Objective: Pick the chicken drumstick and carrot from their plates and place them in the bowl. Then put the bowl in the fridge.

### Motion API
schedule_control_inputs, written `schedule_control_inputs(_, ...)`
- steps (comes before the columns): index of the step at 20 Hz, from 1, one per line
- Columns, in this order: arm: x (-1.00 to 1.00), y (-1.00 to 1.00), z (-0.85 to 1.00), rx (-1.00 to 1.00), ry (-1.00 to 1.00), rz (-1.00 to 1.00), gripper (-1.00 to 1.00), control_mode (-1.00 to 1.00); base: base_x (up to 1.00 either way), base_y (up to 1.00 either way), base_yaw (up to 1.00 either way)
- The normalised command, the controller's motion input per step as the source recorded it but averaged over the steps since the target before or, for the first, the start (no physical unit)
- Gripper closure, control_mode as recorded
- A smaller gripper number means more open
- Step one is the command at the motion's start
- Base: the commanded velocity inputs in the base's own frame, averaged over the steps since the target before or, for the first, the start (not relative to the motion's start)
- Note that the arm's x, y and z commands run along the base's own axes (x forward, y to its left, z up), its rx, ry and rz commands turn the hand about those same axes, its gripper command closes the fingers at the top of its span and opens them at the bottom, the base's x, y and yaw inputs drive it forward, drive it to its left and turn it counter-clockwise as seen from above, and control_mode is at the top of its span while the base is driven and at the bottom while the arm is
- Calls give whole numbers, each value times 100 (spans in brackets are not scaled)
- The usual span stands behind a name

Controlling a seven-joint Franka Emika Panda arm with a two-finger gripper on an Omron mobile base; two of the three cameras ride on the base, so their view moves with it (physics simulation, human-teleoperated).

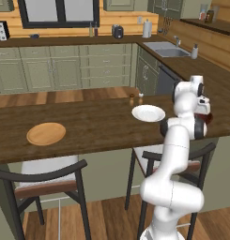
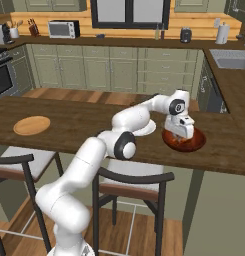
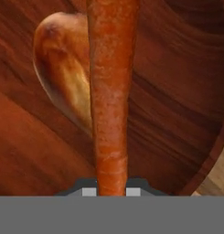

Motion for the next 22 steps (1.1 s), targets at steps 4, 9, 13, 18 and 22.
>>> schedule_control_inputs(4,-39,0,-9,0,0,-1,-100,-100,0,0,0)
schedule_control_inputs(9,-56,20,-1,-2,-2,0,-100,-100,0,0,0)
schedule_control_inputs(13,-73,96,5,-16,-8,0,-100,-100,0,0,0)
schedule_control_inputs(18,-96,94,-6,-19,-9,0,-100,-100,0,0,0)
schedule_control_inputs(22,-95,94,-24,-24,-11,2,-100,-100,0,0,0)
